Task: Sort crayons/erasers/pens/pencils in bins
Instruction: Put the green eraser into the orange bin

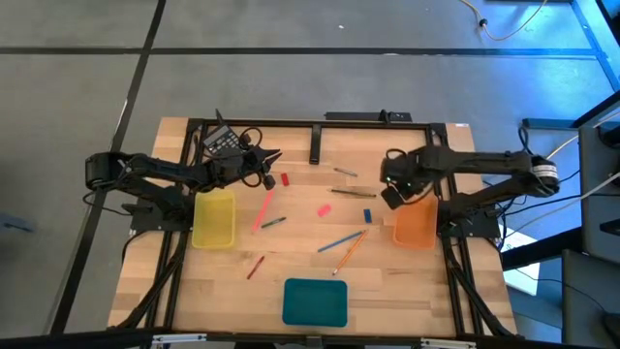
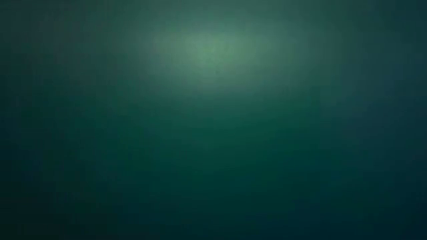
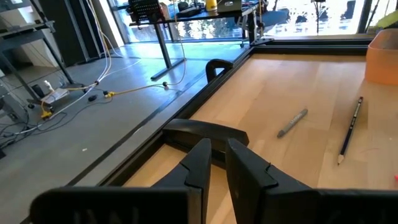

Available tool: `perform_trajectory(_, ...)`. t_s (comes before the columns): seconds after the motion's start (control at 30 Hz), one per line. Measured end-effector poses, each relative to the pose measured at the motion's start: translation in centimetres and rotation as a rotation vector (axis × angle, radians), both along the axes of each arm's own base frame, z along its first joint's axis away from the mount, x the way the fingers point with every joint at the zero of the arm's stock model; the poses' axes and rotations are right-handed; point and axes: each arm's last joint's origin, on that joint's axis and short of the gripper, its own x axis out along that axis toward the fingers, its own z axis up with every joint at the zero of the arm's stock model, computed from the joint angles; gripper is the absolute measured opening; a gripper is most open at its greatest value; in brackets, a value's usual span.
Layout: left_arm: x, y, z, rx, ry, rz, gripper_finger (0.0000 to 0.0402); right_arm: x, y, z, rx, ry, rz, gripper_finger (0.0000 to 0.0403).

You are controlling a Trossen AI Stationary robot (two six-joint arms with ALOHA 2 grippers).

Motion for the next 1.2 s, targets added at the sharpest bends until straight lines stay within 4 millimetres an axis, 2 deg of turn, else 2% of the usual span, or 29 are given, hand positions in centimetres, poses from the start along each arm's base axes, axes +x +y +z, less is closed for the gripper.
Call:
perform_trajectory(0.43,0.3,-0.9,0.0,-0.001,0.004,-0.042,0.0041,-0.6,4.2,0.2,-0.004,-0.023,-0.026,0.0076)
perform_trajectory(0.57,0.4,-1.1,0.0,-0.001,0.004,-0.051,0.0041,-1.4,5.1,-1.4,0.055,0.05,-0.05,0.0076)
perform_trajectory(0.73,0.5,-1.3,0.0,-0.001,0.004,-0.058,0.0041,-3.0,5.7,-5.0,0.143,0.174,-0.093,0.0076)
perform_trajectory(0.87,0.4,-1.3,0.0,-0.001,0.004,-0.057,0.0041,-3.4,5.7,-7.6,0.194,0.157,-0.073,0.0076)
perform_trajectory(1.1,0.5,-1.3,0.0,-0.02,-0.016,-0.056,0.0041,-2.2,5.2,-7.7,0.126,0.044,-0.045,0.008)
perform_trajectory(1.2,0.6,-1.6,0.0,-0.012,-0.011,-0.068,0.0041,-2.2,4.9,-7.7,0.115,0.046,-0.045,0.0099)
